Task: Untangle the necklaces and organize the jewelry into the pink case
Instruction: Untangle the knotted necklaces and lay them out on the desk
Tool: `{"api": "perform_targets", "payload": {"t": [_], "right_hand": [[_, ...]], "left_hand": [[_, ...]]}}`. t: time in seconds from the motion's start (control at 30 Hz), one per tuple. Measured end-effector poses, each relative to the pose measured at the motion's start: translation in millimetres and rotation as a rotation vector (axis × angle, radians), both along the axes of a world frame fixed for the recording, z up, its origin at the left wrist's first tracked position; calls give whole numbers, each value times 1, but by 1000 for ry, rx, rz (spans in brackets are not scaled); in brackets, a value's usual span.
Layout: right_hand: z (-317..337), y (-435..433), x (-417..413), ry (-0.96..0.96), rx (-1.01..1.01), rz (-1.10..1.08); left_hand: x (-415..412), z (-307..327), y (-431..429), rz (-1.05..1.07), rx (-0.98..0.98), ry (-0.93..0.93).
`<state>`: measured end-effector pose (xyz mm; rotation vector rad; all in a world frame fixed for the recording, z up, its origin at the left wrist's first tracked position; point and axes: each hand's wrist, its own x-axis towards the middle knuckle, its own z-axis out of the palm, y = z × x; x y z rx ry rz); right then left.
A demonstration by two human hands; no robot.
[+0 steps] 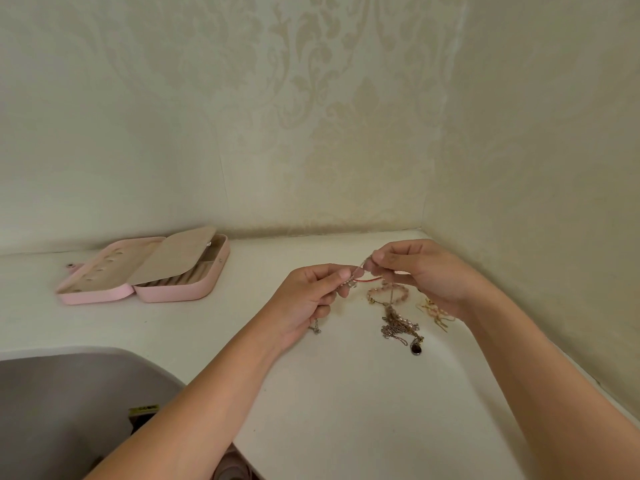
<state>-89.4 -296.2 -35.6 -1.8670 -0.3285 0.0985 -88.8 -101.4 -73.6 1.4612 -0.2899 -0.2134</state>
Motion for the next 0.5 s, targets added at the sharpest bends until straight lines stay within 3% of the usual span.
{"api": "perform_targets", "payload": {"t": [0.07,0.2,0.5], "right_hand": [[0,1,0,-2,10,-13],[4,7,-3,93,223,5],[6,9,-9,45,-95,-2]], "left_hand": [[0,1,0,-18,2,7],[1,1,0,-58,-13,40],[1,5,3,-162,-204,151]]}}
